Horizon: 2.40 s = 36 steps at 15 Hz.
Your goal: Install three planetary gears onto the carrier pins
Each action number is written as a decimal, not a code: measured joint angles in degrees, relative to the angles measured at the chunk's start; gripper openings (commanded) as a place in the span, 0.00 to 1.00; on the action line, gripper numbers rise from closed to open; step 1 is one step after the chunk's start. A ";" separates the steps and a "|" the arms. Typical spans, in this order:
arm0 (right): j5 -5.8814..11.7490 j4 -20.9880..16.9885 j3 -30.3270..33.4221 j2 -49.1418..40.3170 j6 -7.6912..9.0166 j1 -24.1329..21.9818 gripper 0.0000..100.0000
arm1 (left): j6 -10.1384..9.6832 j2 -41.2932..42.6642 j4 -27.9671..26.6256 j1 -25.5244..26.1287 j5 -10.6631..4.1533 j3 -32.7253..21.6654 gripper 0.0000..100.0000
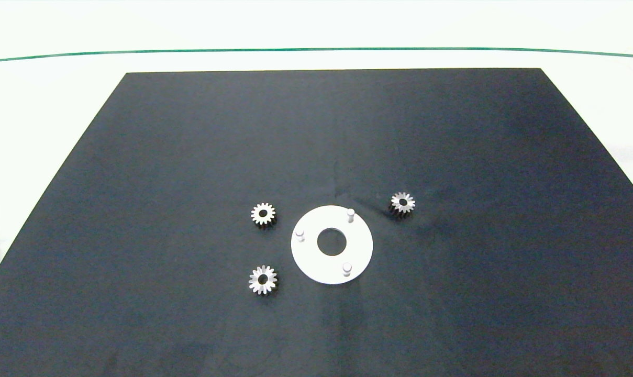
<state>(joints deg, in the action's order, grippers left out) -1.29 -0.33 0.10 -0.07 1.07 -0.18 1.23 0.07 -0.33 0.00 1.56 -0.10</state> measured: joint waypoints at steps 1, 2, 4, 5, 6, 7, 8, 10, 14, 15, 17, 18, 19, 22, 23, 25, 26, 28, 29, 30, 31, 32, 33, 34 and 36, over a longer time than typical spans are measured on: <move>-0.22 -0.16 0.00 0.00 1.46 0.00 1.00 | 0.13 0.00 -0.02 0.00 0.00 0.00 1.00; -0.24 -0.18 0.00 0.00 1.56 0.00 1.00 | 0.11 0.00 0.00 0.00 0.00 0.00 1.00; -0.22 -0.24 0.06 0.00 1.49 0.00 1.00 | 0.06 0.00 0.00 0.00 0.01 0.00 1.00; -0.20 -0.27 0.06 0.00 1.46 0.00 1.00 | 0.17 0.00 -0.02 0.02 0.06 0.00 1.00; -0.18 -0.33 0.09 0.00 1.46 0.00 1.00 | 0.26 0.00 0.00 0.05 0.11 0.00 1.00; -0.18 -0.35 0.09 0.00 1.46 0.00 1.00 | 0.26 0.00 0.00 0.05 0.11 0.00 1.00; -0.18 -0.38 0.09 0.00 1.45 0.00 1.00 | 0.24 0.00 -0.02 0.05 0.09 0.00 1.00; -0.18 -0.44 0.09 0.00 1.46 0.00 1.00 | 0.20 0.00 -0.02 0.00 0.11 0.00 1.00; -0.18 -0.41 0.09 0.00 1.45 0.00 1.00 | 0.89 0.00 -0.02 0.16 0.41 0.07 1.00; -0.09 -0.41 0.09 0.00 1.38 0.00 1.00 | 0.85 0.00 0.00 0.16 0.34 0.10 1.00; 0.04 -0.46 0.09 0.00 1.32 0.00 1.00 | 0.80 -0.05 -0.02 0.16 0.30 0.07 1.00; 0.26 -0.46 0.09 0.00 1.21 0.00 1.00 | 0.83 -0.02 -0.02 0.16 0.28 0.05 1.00; 0.66 -0.46 0.09 0.00 1.10 0.00 1.00 | 0.96 -0.02 0.00 0.16 0.22 0.02 1.00; 1.56 -0.52 0.20 0.00 1.07 -0.02 1.00 | 3.54 -0.07 -2.36 0.21 0.34 -1.52 1.00; 2.08 -0.63 0.30 0.00 1.38 -0.02 1.00 | 4.02 -0.07 -4.68 0.21 0.34 -2.68 1.00; 2.28 -2.47 2.16 0.15 1.99 -0.11 1.00 | 4.52 -0.17 -12.57 0.22 0.41 -7.69 1.00; 2.11 -4.99 4.61 0.65 2.08 -0.12 1.00 | 4.72 -0.54 -16.84 0.30 0.48 -10.95 1.00; 1.11 -10.06 10.84 2.90 2.15 -0.04 1.00 | 5.29 -3.24 -19.74 0.35 0.45 -15.80 1.00; 0.26 -11.70 13.65 4.64 2.12 -0.02 1.00 | 5.51 -5.17 -20.11 0.33 0.41 -17.70 1.00; -0.52 -12.40 16.19 6.68 2.15 0.00 1.00 | 5.94 -7.42 -20.44 0.33 0.39 -19.60 1.00; -1.21 -12.65 18.83 9.28 2.12 0.02 1.00 | 6.57 -10.05 -20.50 0.33 0.37 -21.50 1.00; -1.62 -12.79 20.98 11.89 2.17 0.02 1.00 | 7.11 -12.47 -20.59 0.35 0.37 -23.05 1.00; -2.01 -12.79 22.83 14.62 2.23 0.05 1.00 | 7.74 -15.29 -20.61 0.38 0.33 -24.67 1.00; -2.32 -12.87 24.26 17.71 2.97 0.11 1.00 | 8.69 -18.43 -20.66 0.35 0.22 -26.16 1.00; -3.11 -12.84 26.39 23.55 7.24 0.45 1.00 | 10.12 -24.34 -20.66 0.18 -0.90 -29.22 1.00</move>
<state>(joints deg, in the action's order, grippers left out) -4.40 -13.17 26.49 23.48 8.31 0.27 11.35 -24.27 -20.99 0.18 0.66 -29.32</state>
